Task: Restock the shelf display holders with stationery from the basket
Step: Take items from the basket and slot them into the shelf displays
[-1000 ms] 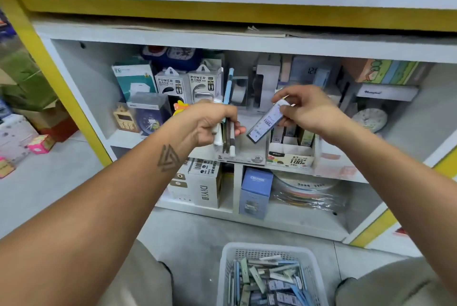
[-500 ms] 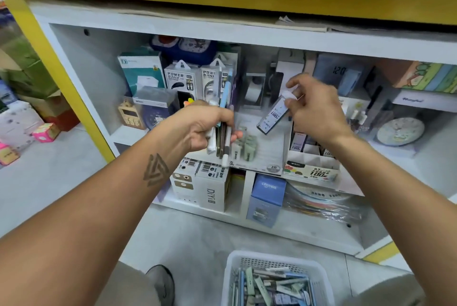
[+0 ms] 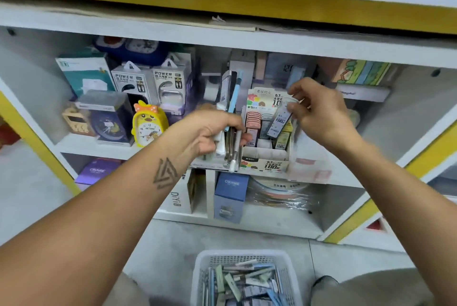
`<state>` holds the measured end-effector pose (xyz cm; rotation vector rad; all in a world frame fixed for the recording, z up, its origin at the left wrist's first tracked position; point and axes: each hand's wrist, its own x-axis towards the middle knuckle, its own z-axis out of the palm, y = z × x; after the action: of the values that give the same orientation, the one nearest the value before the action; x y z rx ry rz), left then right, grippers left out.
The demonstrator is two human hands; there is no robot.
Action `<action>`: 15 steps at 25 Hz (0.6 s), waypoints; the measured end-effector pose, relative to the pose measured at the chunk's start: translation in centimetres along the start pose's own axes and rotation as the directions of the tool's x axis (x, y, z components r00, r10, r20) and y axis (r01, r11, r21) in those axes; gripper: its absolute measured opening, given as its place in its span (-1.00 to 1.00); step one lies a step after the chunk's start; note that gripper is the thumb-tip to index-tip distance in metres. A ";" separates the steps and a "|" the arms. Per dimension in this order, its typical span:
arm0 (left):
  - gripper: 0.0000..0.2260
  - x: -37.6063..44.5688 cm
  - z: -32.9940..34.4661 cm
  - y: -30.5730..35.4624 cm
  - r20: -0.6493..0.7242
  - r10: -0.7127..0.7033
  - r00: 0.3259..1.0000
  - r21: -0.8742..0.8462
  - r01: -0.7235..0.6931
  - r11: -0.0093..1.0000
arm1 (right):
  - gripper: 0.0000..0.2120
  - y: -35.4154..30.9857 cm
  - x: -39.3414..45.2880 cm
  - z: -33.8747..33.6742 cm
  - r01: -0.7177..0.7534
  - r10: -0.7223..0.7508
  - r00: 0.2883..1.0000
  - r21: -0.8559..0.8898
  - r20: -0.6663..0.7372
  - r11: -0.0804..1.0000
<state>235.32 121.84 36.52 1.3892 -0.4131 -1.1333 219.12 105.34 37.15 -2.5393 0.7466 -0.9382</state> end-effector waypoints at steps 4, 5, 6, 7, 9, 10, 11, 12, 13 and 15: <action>-0.69 0.6 1.2 -0.5 -0.050 0.035 0.998 -0.038 -0.037 0.999 | -0.86 0.3 -0.2 1.3 0.078 -0.074 0.994 -0.053 0.076 0.996; -0.68 0.7 1.3 -0.6 -0.066 0.039 0.997 -0.047 -0.042 0.998 | -0.87 0.4 0.0 1.7 0.103 -0.097 0.992 -0.075 0.080 0.992; -0.68 0.9 1.3 -0.8 -0.078 0.038 0.996 -0.055 -0.042 0.998 | -0.87 0.5 0.1 2.0 0.127 -0.120 0.990 -0.096 0.076 0.987; -0.67 1.1 1.3 -1.0 -0.085 0.028 0.996 -0.061 -0.033 0.998 | -0.88 0.6 0.3 2.3 0.142 -0.134 0.988 -0.112 0.071 0.984; -0.64 1.4 1.2 -1.4 -0.085 -0.002 0.996 -0.067 -0.004 0.998 | -0.88 0.8 0.7 2.8 0.147 -0.140 0.988 -0.122 0.071 0.982; -0.62 1.4 1.2 -1.6 -0.086 -0.008 0.996 -0.070 0.002 0.998 | -0.88 0.9 0.9 3.1 0.149 -0.140 0.987 -0.133 0.077 0.980; -0.60 1.6 1.1 -1.7 -0.089 -0.009 0.996 -0.072 0.003 0.997 | -0.89 1.0 0.9 3.3 0.160 -0.147 0.985 -0.160 0.089 0.974; -0.59 1.8 1.0 -1.7 -0.088 -0.007 0.996 -0.076 0.001 0.997 | -0.89 1.1 0.9 3.5 0.181 -0.163 0.981 -0.199 0.103 0.963; -0.59 1.9 0.9 -1.7 -0.080 -0.006 0.997 -0.080 0.000 0.997 | -0.87 1.2 1.0 3.7 0.199 -0.177 0.978 -0.235 0.112 0.951; -0.63 2.0 1.0 -1.6 -0.054 -0.005 0.999 -0.078 0.001 0.997 | -0.82 1.3 1.1 3.6 0.188 -0.164 0.980 -0.265 0.109 0.946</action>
<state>234.85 119.99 34.57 1.3497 -0.3245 -1.1002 221.78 104.13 34.51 -2.9100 0.6730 -0.8213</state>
